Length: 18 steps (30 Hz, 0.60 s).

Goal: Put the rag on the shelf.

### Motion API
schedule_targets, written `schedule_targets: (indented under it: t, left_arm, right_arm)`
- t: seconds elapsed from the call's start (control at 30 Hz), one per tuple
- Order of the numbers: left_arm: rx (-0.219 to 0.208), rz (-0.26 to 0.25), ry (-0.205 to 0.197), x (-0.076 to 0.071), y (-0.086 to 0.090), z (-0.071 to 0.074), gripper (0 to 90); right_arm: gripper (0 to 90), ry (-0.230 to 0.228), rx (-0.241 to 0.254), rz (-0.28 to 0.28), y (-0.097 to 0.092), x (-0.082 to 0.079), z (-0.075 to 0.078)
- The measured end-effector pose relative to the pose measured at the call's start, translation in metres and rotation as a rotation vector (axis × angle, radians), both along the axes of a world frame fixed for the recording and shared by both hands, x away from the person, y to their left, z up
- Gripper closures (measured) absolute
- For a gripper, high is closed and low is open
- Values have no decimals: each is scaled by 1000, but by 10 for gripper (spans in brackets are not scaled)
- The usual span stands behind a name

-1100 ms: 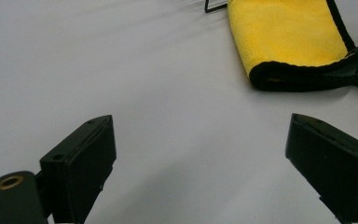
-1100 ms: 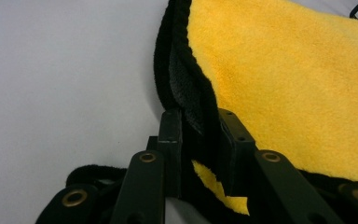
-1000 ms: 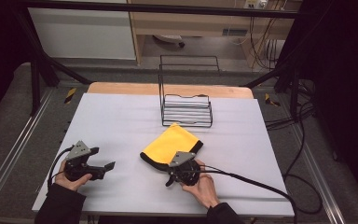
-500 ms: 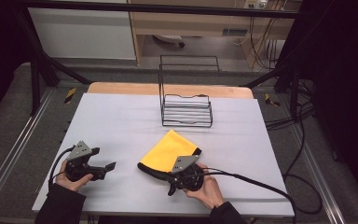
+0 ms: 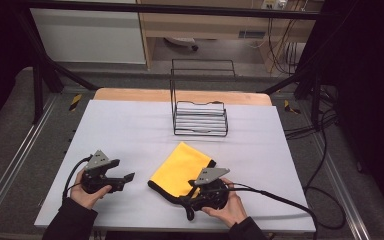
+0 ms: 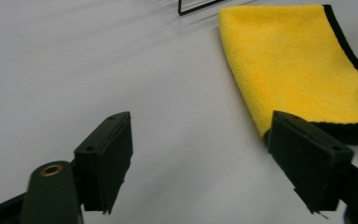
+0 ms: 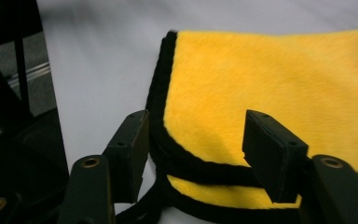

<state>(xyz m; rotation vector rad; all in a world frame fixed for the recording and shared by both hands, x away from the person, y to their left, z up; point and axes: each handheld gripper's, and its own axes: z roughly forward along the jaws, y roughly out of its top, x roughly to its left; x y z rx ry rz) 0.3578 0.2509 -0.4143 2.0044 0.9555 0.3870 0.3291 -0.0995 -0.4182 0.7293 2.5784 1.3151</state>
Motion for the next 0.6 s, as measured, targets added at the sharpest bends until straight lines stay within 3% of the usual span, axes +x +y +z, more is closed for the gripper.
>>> schedule_targets:
  t: [0.1,0.23,0.5,0.6]
  left_arm:
    - [0,-11,31,4,-15,-1,301]
    - [63,-49,49,7,-37,-7,350]
    - [98,-92,113,15,-63,-23,522]
    - [83,-106,135,14,-66,-27,582]
  right_arm:
    - [319,22,43,-105,-11,-1,2]
    - [224,54,25,-236,-21,0,-7]
    - [199,131,14,-334,-18,2,-23]
    - [244,121,3,-351,-16,0,-27]
